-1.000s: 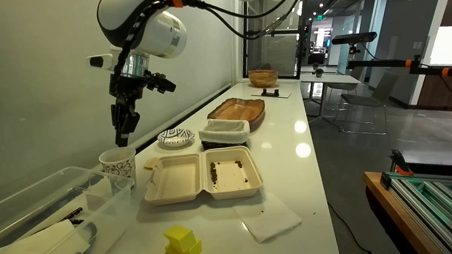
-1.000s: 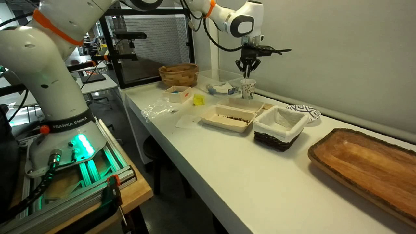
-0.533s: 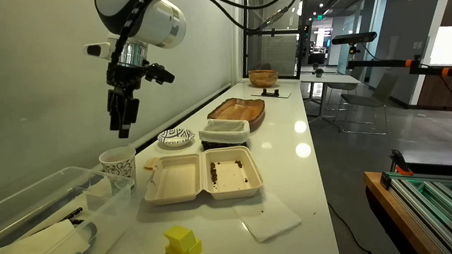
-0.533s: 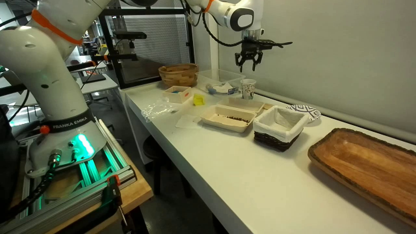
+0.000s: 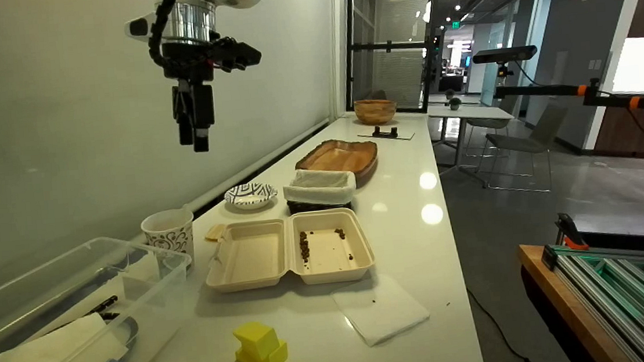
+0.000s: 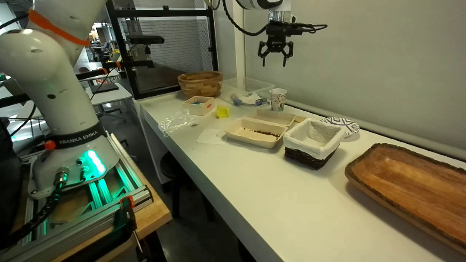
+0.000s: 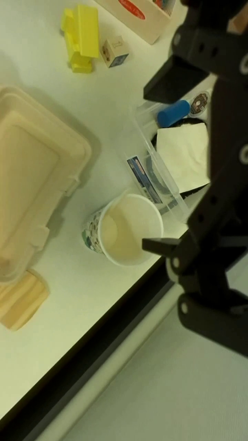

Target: Stir the contents of the paper cup with the plastic spoon

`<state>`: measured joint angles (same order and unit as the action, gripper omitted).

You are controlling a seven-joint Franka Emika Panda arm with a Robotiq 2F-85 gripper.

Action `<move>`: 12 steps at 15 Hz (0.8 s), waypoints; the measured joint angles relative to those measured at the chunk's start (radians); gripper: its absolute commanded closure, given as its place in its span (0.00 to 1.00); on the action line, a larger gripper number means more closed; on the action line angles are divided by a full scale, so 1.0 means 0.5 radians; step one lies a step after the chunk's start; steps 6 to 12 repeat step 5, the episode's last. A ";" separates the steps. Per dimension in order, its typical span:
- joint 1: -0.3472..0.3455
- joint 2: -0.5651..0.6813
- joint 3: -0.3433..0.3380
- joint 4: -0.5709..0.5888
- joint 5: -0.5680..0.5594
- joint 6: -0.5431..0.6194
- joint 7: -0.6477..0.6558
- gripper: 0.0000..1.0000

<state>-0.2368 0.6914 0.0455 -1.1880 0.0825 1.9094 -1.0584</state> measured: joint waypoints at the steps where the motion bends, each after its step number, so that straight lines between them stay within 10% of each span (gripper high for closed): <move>1: 0.010 -0.015 -0.018 0.000 -0.031 -0.021 0.029 0.00; 12: 0.029 -0.035 -0.049 0.000 -0.074 -0.024 0.081 0.00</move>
